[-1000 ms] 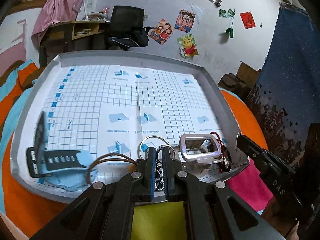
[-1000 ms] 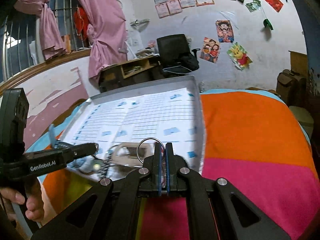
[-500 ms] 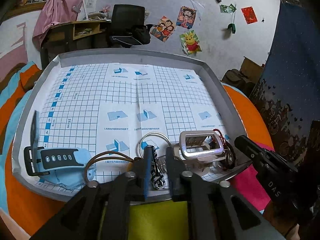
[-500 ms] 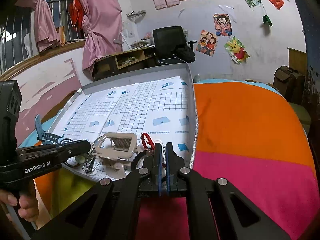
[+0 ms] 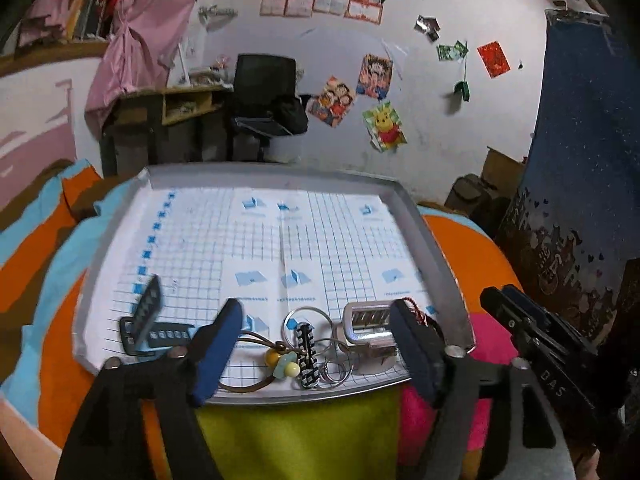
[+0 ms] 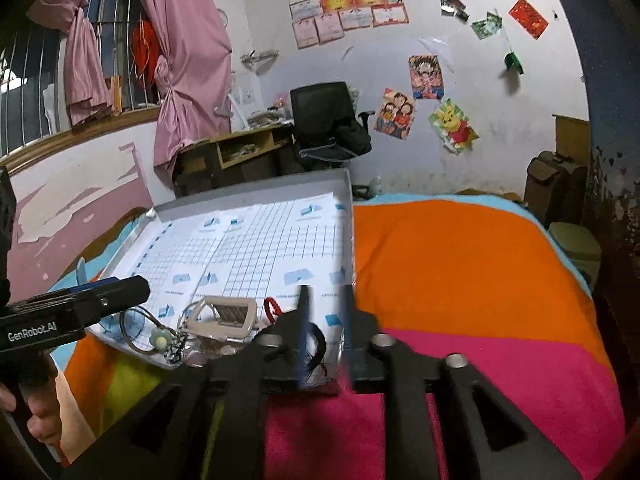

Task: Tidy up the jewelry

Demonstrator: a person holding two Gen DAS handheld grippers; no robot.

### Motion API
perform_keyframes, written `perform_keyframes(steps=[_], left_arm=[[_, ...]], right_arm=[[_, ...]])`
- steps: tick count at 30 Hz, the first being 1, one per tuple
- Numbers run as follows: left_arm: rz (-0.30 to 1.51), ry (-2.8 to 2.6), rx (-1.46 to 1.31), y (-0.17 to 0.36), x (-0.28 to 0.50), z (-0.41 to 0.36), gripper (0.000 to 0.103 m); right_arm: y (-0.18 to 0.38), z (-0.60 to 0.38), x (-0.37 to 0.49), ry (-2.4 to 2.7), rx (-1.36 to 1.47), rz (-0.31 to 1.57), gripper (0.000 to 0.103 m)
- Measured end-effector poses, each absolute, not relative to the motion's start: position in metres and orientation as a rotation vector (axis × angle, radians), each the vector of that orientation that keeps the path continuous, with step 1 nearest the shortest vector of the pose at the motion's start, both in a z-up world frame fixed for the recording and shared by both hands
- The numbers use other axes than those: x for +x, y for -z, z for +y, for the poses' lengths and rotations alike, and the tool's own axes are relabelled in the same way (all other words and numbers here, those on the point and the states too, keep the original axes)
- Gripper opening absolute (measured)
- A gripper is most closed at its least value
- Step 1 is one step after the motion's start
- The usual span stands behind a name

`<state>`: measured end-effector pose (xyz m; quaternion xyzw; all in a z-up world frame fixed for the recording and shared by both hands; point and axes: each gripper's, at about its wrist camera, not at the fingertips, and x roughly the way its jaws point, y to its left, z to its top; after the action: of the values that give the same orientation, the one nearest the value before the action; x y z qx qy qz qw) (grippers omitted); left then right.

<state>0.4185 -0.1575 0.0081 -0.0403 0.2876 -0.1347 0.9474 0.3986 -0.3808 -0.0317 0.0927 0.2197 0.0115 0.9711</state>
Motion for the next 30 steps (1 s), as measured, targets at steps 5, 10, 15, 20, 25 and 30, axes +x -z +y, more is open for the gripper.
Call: perform_keyframes(steps=[5,10,15,20,25,30], left_arm=[[0.531,0.252,-0.092,-0.024,0.398,-0.151,0.091],[0.465,0.206,-0.102,-0.039,0.371,-0.14,0.103],[0.383,0.156,-0.121,-0.053,0.336,-0.124,0.103],[0.319,0.123,-0.133,-0.065,0.303,-0.102,0.103],[0.267,0.095,-0.124,-0.072,0.266,-0.083,0.103],[0.227,0.079,-0.124,-0.073,0.222,-0.062,0.103]], right_arm=[[0.018,-0.389,0.381,-0.015,0.192,0.402,0.04],[0.004,-0.396,0.358,-0.003,0.207,0.367,0.066],[-0.018,-0.395,0.333,-0.024,0.235,0.316,0.083],[-0.042,-0.381,0.301,-0.042,0.207,0.248,0.095],[-0.057,-0.358,0.265,-0.045,0.152,0.197,0.101],[-0.069,-0.345,0.223,-0.045,0.121,0.158,0.102]])
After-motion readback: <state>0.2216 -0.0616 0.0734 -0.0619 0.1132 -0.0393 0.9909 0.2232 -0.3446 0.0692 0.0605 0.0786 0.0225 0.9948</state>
